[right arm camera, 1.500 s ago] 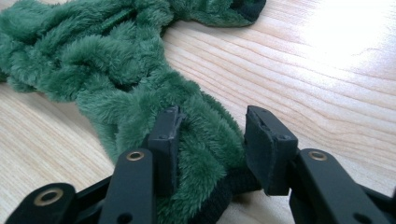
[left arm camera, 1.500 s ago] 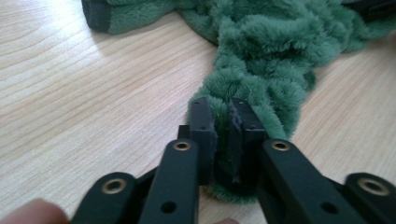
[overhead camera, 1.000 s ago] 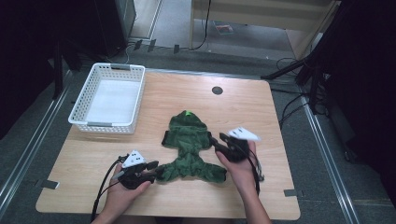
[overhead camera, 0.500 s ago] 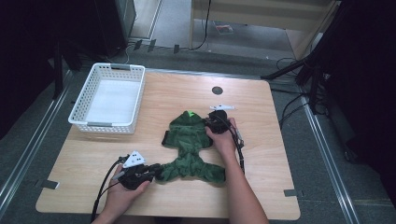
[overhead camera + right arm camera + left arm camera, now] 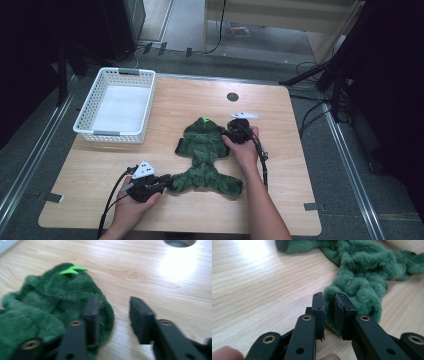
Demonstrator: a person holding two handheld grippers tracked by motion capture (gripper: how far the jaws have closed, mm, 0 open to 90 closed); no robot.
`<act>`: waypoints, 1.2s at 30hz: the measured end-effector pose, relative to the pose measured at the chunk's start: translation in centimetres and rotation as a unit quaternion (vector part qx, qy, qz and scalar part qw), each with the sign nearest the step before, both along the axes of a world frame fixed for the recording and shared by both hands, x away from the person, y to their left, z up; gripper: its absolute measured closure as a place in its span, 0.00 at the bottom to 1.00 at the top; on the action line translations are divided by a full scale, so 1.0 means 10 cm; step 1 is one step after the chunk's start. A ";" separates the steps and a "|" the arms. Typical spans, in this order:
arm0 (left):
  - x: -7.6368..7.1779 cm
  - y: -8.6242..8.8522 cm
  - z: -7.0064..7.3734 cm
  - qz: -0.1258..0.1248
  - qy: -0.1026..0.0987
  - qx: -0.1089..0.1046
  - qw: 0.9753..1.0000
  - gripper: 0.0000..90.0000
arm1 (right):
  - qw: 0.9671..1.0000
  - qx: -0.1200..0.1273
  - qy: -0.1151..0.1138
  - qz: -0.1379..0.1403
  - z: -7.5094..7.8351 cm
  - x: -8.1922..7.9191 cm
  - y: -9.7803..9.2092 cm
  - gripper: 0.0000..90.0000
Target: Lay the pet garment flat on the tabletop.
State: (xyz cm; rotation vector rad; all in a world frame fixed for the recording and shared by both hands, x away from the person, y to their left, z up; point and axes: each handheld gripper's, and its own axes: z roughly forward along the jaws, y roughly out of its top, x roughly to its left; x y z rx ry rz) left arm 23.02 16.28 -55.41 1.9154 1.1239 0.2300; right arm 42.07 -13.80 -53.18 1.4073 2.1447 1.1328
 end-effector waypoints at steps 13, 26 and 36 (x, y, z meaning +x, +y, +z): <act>-0.05 -0.07 0.10 -0.016 -0.019 -0.038 0.999 0.50 | 0.997 0.038 -0.005 0.062 0.19 -1.17 -0.37 0.51; -0.03 -0.14 0.03 -0.013 -0.007 0.037 0.999 0.91 | 0.992 -0.041 0.013 0.119 -0.11 -1.87 -0.45 0.76; -0.02 -0.12 0.02 0.009 -0.018 0.056 0.998 0.93 | 0.994 -0.076 -0.020 0.072 -0.14 -1.77 -0.52 0.78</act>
